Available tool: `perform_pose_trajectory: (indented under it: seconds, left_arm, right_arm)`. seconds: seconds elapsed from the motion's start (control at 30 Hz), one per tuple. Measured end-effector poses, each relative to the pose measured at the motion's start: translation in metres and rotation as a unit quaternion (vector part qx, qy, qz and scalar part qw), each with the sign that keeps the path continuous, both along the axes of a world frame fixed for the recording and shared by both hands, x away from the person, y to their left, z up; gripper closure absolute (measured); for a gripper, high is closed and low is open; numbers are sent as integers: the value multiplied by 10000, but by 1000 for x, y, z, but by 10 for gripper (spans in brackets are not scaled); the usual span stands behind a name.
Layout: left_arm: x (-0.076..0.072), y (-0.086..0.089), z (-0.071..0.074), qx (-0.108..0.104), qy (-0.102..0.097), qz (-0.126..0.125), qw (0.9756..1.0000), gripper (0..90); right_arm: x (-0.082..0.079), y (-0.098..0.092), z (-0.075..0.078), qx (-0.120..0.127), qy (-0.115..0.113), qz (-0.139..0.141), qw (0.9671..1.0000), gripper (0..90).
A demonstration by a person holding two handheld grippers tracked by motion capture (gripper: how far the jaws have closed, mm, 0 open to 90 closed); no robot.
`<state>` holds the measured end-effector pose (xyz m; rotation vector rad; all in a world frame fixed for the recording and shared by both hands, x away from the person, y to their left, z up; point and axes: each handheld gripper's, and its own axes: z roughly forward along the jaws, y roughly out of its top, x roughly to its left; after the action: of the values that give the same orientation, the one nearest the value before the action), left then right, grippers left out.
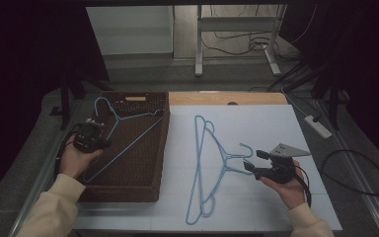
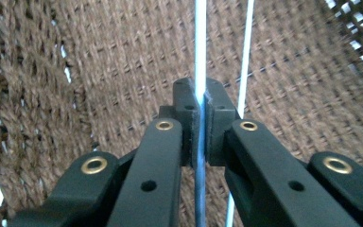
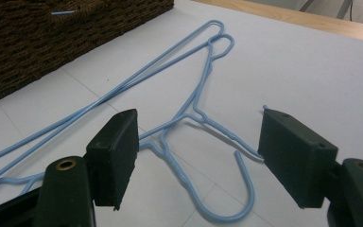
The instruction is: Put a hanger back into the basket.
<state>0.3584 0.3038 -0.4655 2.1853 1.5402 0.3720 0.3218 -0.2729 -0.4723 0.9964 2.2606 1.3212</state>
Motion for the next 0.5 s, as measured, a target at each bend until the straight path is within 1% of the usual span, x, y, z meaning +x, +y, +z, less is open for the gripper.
perform_pose_trajectory:
  seconds: [0.1,0.17,0.2,0.3,0.37,0.43,0.5]
  left_arm:
    - [4,-2,-3,254,142,78,9995,862]
    - [6,-3,-4,431,214,129,9988,861]
    - [7,-3,-5,469,251,133,9985,860]
    - [8,-4,-7,548,325,136,9979,855]
    - [8,-5,-7,516,307,121,9981,846]
    - [7,-4,-6,506,251,150,9983,803]
    - [6,-3,-4,491,166,211,9984,735]
  right_arm:
    - [0,0,0,-10,14,7,10000,299]
    - [0,0,0,-17,24,14,10000,297]
    - [0,0,0,-18,24,18,10000,297]
    - [0,0,0,-18,14,23,10000,297]
    - [0,0,0,-26,14,31,10000,297]
    - [0,1,0,-20,10,35,10000,296]
    - [0,1,0,-22,8,38,10000,296]
